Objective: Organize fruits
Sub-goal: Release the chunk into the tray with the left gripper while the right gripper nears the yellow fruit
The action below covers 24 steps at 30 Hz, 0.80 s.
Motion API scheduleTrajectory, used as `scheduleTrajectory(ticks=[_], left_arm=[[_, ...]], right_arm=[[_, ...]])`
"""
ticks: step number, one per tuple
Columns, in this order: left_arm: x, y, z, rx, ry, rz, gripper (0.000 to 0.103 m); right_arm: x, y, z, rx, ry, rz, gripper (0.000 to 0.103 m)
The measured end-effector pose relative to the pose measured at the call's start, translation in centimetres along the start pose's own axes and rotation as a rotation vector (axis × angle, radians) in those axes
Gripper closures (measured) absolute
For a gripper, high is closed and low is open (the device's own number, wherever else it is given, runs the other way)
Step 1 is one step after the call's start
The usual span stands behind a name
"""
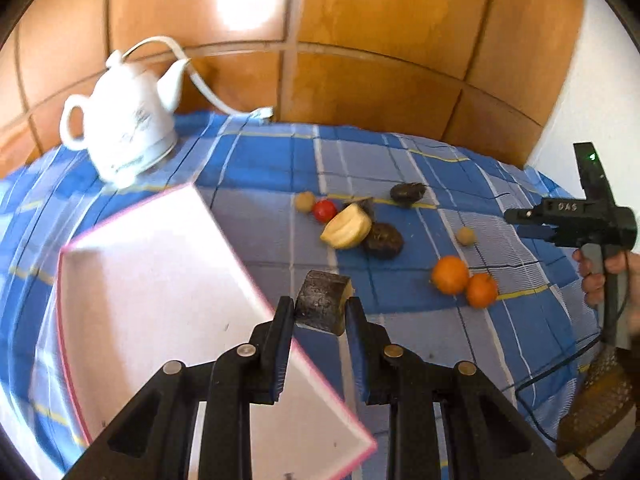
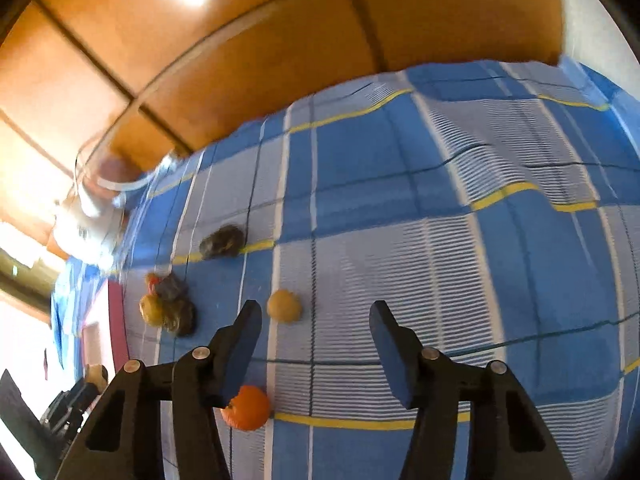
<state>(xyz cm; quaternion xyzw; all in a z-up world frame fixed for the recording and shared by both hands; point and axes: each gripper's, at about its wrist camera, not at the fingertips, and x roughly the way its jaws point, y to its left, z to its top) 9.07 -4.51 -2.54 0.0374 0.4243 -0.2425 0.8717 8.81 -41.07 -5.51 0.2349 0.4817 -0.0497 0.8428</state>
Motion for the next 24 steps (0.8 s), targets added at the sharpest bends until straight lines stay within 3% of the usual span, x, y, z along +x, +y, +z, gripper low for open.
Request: scheduleTrajectory(ticks=[10, 12, 21, 24], left_arm=[[-3.2, 5.4, -2.5, -0.156, -0.038, 0.078, 0.085], [-3.3, 6.5, -2.7, -0.180, -0.034, 0.103, 0.086], [-4.7, 9.9, -4.0, -0.257, -0.039, 0.208, 0.086], [-5.0, 11.1, -4.8, -0.295, -0.023, 0.204, 0.086]], right_arm=[[5.5, 3.8, 0.4, -0.208, 0.084, -0.074, 0.047], [6.5, 4.0, 0.0, -0.241, 0.112, -0.108, 0.077], [6.3, 3.7, -0.5, -0.271, 0.100, -0.116, 0.077], [6.4, 3.7, -0.4, -0.274, 0.104, -0.109, 0.076]])
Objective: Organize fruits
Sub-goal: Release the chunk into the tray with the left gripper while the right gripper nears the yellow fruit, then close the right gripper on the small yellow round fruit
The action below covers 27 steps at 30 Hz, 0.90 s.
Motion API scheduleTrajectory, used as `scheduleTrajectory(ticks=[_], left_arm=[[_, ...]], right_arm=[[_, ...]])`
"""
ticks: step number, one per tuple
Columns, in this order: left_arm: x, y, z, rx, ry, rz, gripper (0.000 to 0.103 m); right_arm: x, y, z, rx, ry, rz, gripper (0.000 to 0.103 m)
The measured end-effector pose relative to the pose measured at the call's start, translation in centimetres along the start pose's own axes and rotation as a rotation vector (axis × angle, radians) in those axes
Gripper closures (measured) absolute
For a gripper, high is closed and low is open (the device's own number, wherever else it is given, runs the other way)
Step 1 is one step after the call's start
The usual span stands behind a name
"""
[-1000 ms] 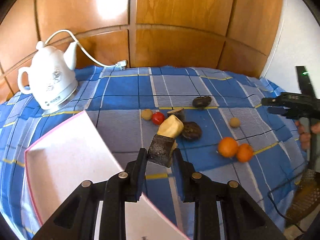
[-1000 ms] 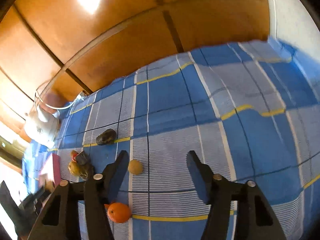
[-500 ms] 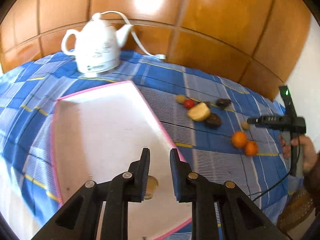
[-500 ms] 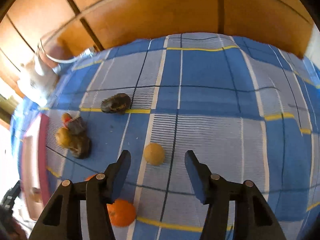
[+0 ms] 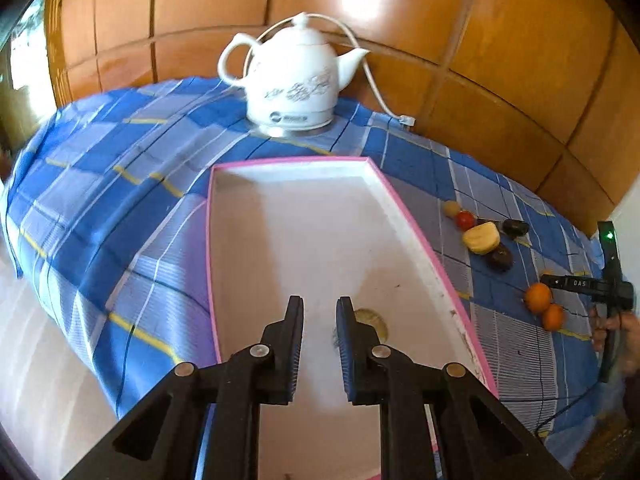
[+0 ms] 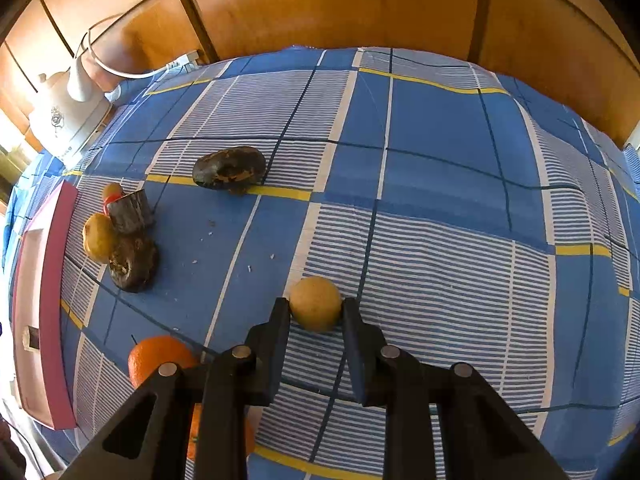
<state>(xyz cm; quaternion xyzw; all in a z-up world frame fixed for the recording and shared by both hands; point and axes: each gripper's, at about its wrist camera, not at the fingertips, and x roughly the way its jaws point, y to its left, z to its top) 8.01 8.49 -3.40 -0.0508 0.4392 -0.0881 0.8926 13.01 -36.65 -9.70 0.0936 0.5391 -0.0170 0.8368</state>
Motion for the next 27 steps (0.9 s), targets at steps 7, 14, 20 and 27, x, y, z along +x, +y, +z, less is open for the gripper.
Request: scheduleTrajectory(ticks=[7, 14, 20, 27], left_arm=[[1.7, -2.1, -1.7, 0.060, 0.075, -0.029, 0.056], [5.5, -4.0, -2.0, 0.104, 0.165, 0.051, 0.055], [6.2, -3.2, -0.5, 0.058, 0.124, 0.147, 0.058], [2.7, -3.5, -0.1, 0.055, -0.023, 0.163, 0.042]], right_arm=[[-0.1, 0.0, -0.1, 0.014, -0.009, 0.009, 0.076], [-0.5, -1.0, 0.0, 0.082, -0.015, 0.090, 0.069], [-0.8, -2.3, 0.4, 0.169, -0.034, 0.154, 0.066], [-0.4, -1.0, 0.3, 0.103, -0.012, 0.086, 0.067]])
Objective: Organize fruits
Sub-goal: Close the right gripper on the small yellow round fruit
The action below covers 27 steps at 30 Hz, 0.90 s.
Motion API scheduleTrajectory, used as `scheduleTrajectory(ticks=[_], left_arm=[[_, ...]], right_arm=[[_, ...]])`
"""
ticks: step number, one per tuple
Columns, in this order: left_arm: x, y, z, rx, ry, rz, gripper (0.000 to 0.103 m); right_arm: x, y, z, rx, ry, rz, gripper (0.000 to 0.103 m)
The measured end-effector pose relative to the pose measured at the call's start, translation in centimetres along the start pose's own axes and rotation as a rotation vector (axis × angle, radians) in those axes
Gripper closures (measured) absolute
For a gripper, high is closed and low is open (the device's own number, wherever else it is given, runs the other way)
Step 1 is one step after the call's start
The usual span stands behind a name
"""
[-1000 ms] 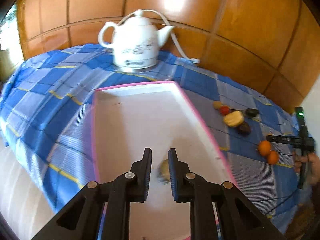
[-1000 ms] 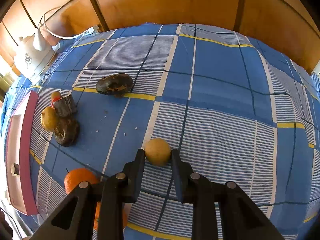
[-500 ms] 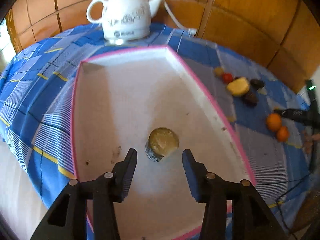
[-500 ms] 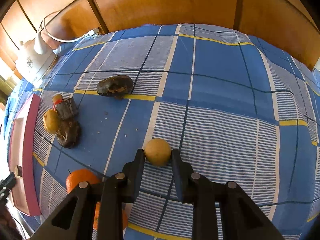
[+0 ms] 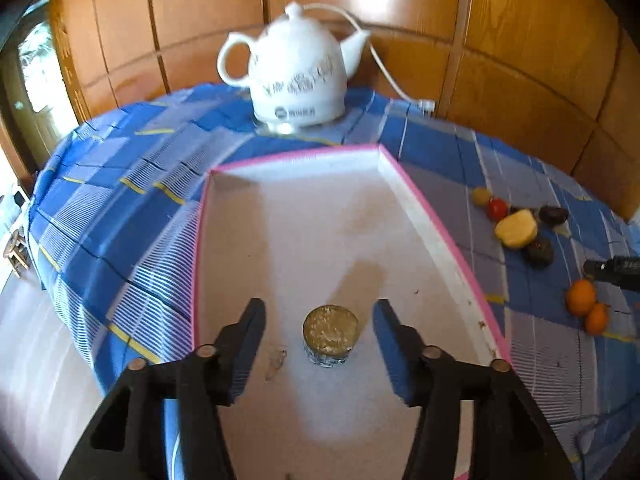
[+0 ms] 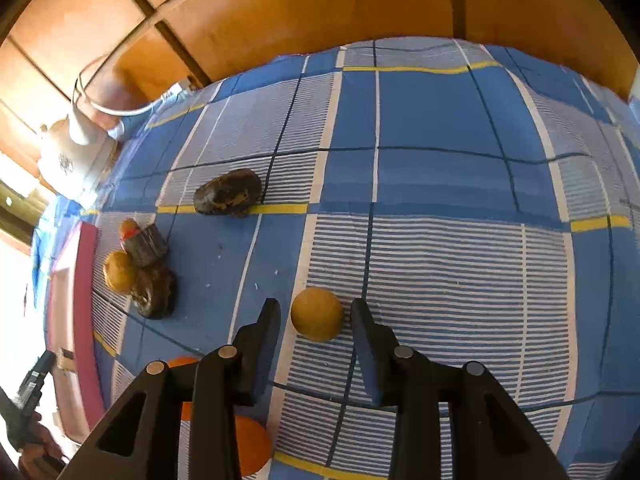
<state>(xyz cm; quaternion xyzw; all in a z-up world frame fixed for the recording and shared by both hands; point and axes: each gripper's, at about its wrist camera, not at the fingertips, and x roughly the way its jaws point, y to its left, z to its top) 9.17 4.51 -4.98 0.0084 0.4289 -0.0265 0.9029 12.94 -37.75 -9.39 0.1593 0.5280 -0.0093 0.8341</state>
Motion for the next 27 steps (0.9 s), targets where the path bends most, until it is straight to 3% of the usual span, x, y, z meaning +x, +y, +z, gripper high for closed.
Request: scheduleTrajectory(ticks=[3, 8, 12, 21, 27], left_arm=[[-1.0, 0.1, 0.0, -0.022, -0.024, 0.009, 0.034], [-2.7, -0.5, -0.6, -0.039, -0.039, 0.014, 0.032], [-4.3, -0.9, -1.0, -0.046, -0.081, 0.034, 0.023], [-7.7, -0.1, -1.4, -0.050, -0.183, 0.068, 0.019], [-9.6, 0.7, -1.3, -0.054, -0.267, 0.117, 0.015]], right_arm=[[0.1, 0.5, -0.3, -0.048, -0.001, -0.072, 0.076], [0.2, 1.3, -0.5, -0.103, -0.003, -0.121, 0.076], [0.2, 1.6, -0.6, -0.116, -0.013, -0.148, 0.077], [-1.4, 2.2, -1.0, -0.120, -0.062, -0.096, 0.077], [-3.8, 5.8, -1.5, -0.186, -0.104, -0.020, 0.077]])
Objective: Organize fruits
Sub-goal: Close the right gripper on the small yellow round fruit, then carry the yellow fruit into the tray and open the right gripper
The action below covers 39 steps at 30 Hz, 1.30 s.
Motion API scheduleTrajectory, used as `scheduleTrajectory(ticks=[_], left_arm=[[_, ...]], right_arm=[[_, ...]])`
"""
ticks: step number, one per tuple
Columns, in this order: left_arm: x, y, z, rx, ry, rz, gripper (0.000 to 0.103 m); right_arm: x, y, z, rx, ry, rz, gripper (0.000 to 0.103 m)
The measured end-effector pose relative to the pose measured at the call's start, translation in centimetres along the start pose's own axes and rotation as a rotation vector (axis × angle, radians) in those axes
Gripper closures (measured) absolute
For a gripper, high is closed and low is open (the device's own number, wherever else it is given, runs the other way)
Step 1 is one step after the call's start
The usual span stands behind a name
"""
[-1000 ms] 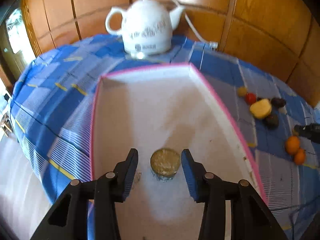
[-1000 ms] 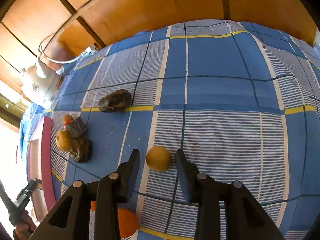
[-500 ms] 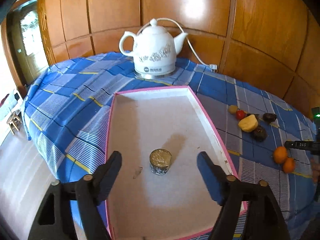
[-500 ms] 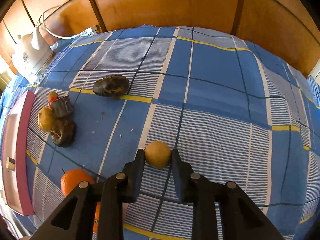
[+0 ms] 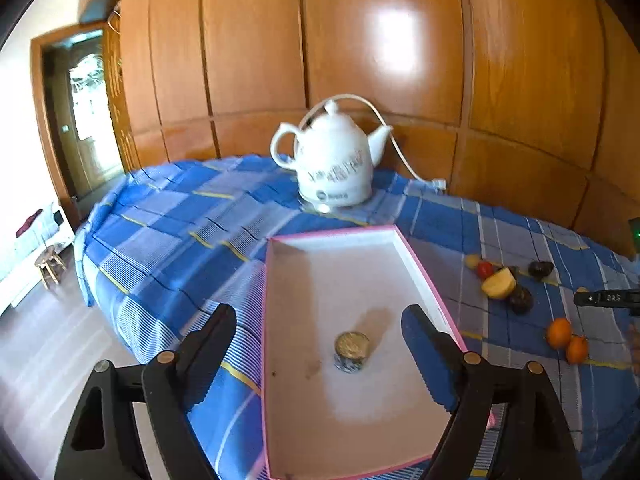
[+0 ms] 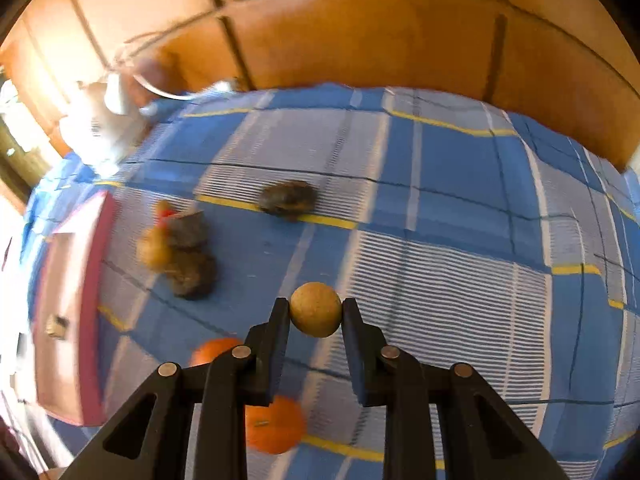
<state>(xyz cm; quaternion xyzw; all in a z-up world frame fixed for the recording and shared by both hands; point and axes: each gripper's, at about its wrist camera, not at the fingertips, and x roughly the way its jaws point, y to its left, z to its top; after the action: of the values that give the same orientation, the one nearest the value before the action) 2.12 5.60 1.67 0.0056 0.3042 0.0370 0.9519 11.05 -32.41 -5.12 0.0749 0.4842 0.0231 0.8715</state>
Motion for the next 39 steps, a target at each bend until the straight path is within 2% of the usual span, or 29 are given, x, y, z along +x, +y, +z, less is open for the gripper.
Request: scheduleTrajectory(ticks=[3, 11, 19, 23, 28, 33, 39], left_arm=[[-0.6, 0.5, 0.2, -0.016, -0.032, 0.020, 0.009], [-0.9, 1.9, 0.0, -0.039, -0.028, 0.024, 0.008], [-1.0, 2.5, -0.6, -0.055, -0.019, 0.021, 0.008], [-0.8, 3.1, -0.8, -0.070, -0.014, 0.020, 0.008], [-0.2, 4.7, -1.3, -0.111, 0.011, 0.036, 0.008], [0.3, 6.2, -1.9, -0.151, 0.034, 0.059, 0.008], [0.6, 6.2, -2.0, -0.160, 0.050, 0.052, 0.008]], right_arm=[[-1.0, 3.8, 0.1, -0.060, -0.016, 0.065, 0.077], [-0.3, 15.9, -0.4, -0.251, 0.006, 0.232, 0.077], [2.0, 23.7, -0.8, -0.328, 0.063, 0.296, 0.077], [3.3, 26.4, -0.8, -0.353, 0.073, 0.286, 0.076], [3.5, 28.0, -1.1, -0.384, 0.056, 0.244, 0.067], [1.2, 28.4, -1.9, -0.434, -0.055, 0.143, 0.067], [-2.2, 27.2, -2.3, -0.412, -0.192, 0.054, 0.067]])
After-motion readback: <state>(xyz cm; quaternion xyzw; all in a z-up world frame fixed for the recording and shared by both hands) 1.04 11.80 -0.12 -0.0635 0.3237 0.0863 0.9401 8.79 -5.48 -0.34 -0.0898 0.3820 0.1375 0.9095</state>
